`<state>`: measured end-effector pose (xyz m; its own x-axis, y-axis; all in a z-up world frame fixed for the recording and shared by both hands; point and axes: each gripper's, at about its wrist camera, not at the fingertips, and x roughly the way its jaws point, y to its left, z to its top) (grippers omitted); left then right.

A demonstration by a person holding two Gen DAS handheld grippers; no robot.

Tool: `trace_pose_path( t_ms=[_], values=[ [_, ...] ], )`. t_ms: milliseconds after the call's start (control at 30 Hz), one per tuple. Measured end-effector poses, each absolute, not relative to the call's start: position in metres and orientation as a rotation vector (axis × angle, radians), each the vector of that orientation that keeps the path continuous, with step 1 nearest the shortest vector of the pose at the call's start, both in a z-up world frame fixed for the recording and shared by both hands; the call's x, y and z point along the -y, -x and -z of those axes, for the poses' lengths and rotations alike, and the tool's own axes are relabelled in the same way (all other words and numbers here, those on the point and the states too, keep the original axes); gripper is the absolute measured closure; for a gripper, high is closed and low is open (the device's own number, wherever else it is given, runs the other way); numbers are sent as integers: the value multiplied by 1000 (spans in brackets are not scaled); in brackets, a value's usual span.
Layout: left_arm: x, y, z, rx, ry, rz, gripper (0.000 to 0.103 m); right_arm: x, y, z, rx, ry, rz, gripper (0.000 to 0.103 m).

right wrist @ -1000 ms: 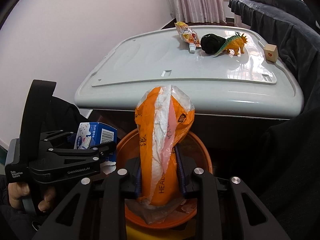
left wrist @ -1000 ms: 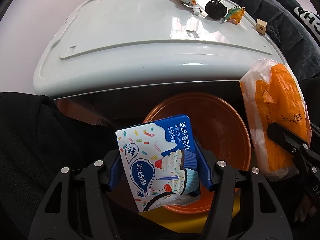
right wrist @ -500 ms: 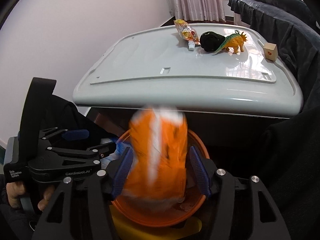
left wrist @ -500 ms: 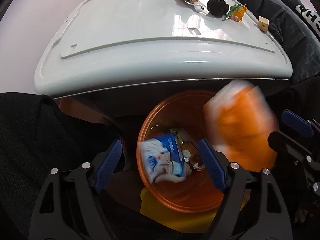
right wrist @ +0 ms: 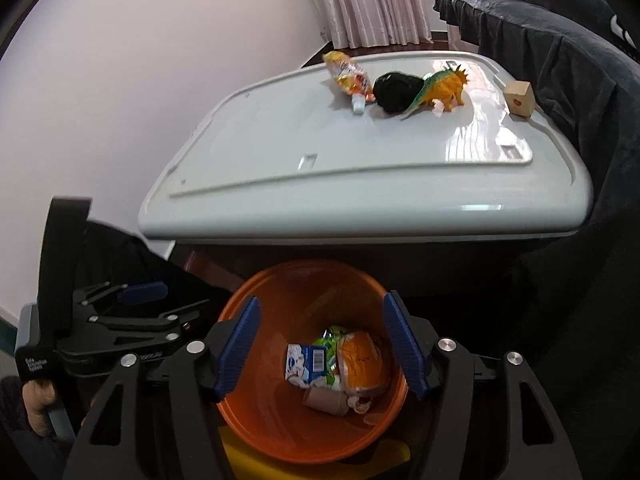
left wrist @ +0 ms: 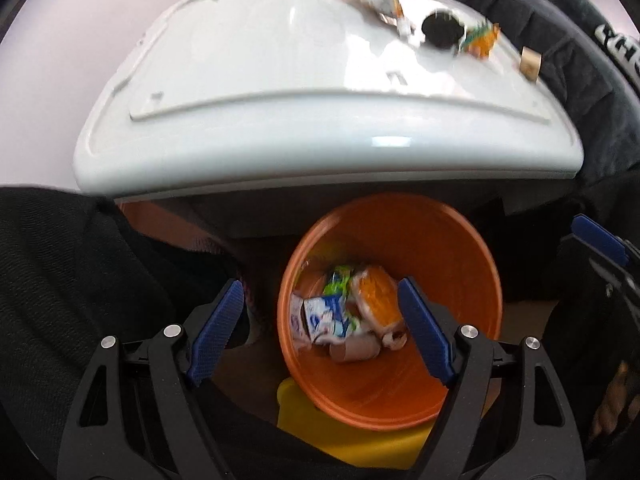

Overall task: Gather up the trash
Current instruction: 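Reach the right tool to the black sock while the left tool reaches the yellow snack bag, then grasp the black sock with the right tool while the left tool grasps the yellow snack bag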

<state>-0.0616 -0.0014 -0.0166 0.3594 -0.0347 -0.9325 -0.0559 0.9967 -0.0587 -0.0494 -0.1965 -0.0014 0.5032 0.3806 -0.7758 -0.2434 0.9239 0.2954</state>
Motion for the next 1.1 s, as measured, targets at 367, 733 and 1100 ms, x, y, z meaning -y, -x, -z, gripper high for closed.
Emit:
trace_pose_path(
  t_ms=[367,733,1100],
  values=[
    [-9,9,-34,-969,136,29,25,225,-31,-32,-935,-250,-309,40],
    [-6,-15,-11,-938,91,27,25,207,-189,-28,-1072,-483,-309,40],
    [-20,-6,-8,-948,189,56,25,195,-254,10,-1229,-434,-26,41]
  ],
)
